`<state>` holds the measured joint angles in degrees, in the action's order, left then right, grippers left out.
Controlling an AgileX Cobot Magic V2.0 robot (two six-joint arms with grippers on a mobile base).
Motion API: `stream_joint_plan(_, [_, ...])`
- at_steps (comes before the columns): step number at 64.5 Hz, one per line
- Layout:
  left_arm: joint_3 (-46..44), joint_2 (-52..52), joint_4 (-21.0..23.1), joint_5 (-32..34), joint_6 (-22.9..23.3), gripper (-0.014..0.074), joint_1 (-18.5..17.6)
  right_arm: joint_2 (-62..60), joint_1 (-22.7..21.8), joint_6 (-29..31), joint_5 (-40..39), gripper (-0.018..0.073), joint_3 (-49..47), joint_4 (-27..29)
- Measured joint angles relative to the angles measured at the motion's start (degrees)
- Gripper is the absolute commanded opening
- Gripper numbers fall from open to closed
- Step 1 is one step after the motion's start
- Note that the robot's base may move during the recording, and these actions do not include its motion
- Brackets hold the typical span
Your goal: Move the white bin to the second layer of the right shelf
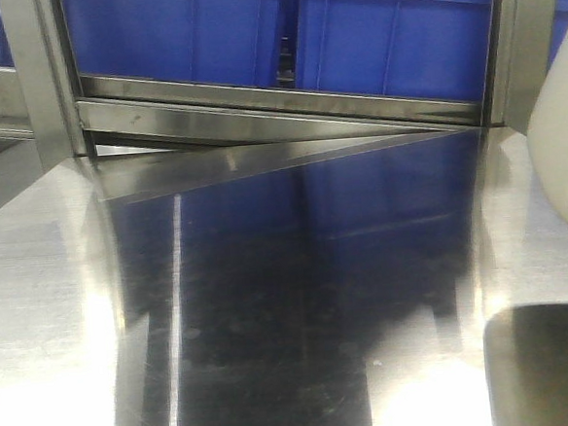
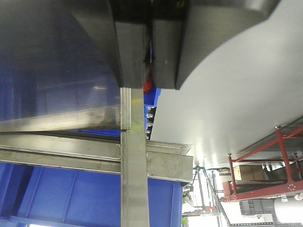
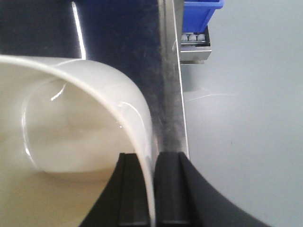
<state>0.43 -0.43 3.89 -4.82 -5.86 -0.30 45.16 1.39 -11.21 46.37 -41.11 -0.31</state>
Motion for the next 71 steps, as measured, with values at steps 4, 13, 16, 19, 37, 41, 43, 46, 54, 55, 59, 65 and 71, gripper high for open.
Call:
stream_joint_plan(4, [0.0,0.0,0.0,0.0,0.0,0.0085,0.0,-0.04,0.0,0.0,0.0,0.0077,0.0,-0.11])
stream_joint_plan(13, [0.0,0.0,0.0,0.0,0.0,0.0085,0.0,-0.04,0.0,0.0,0.0,0.0077,0.0,-0.11])
stream_joint_plan(16, [0.0,0.0,0.0,0.0,0.0,0.0085,0.0,-0.04,0.0,0.0,0.0,0.0077,0.0,-0.11])
stream_joint_plan(19, [0.0,0.0,0.0,0.0,0.0,0.0085,0.0,-0.04,0.0,0.0,0.0,0.0077,0.0,-0.11])
stream_joint_plan(37, [0.0,0.0,0.0,0.0,0.0,0.0085,0.0,-0.04,0.0,0.0,0.0,0.0077,0.03,-0.11])
stream_joint_plan(41, [0.0,0.0,0.0,0.0,0.0,0.0085,0.0,-0.04,0.0,0.0,0.0,0.0077,0.03,-0.11])
stream_joint_plan(43, [0.0,0.0,0.0,0.0,0.0,0.0085,0.0,-0.04,0.0,0.0,0.0,0.0077,0.03,-0.11])
stream_joint_plan(46, [0.0,0.0,0.0,0.0,0.0,0.0085,0.0,-0.04,0.0,0.0,0.0,0.0077,0.03,-0.11])
stream_joint_plan(54, [0.0,0.0,0.0,0.0,0.0,0.0085,0.0,-0.04,0.0,0.0,0.0,0.0077,0.03,-0.11])
stream_joint_plan(55, [0.0,0.0,0.0,0.0,0.0,0.0085,0.0,-0.04,0.0,0.0,0.0,0.0077,0.03,-0.11])
stream_joint_plan(59, [0.0,0.0,0.0,0.0,0.0,0.0085,0.0,-0.04,0.0,0.0,0.0,0.0077,0.03,-0.11])
stream_joint_plan(65, [0.0,0.0,0.0,0.0,0.0,0.0085,0.0,-0.04,0.0,0.0,0.0,0.0077,0.03,-0.11])
stream_joint_plan(71, [0.0,0.0,0.0,0.0,0.0,0.0085,0.0,-0.04,0.0,0.0,0.0,0.0077,0.03,-0.11])
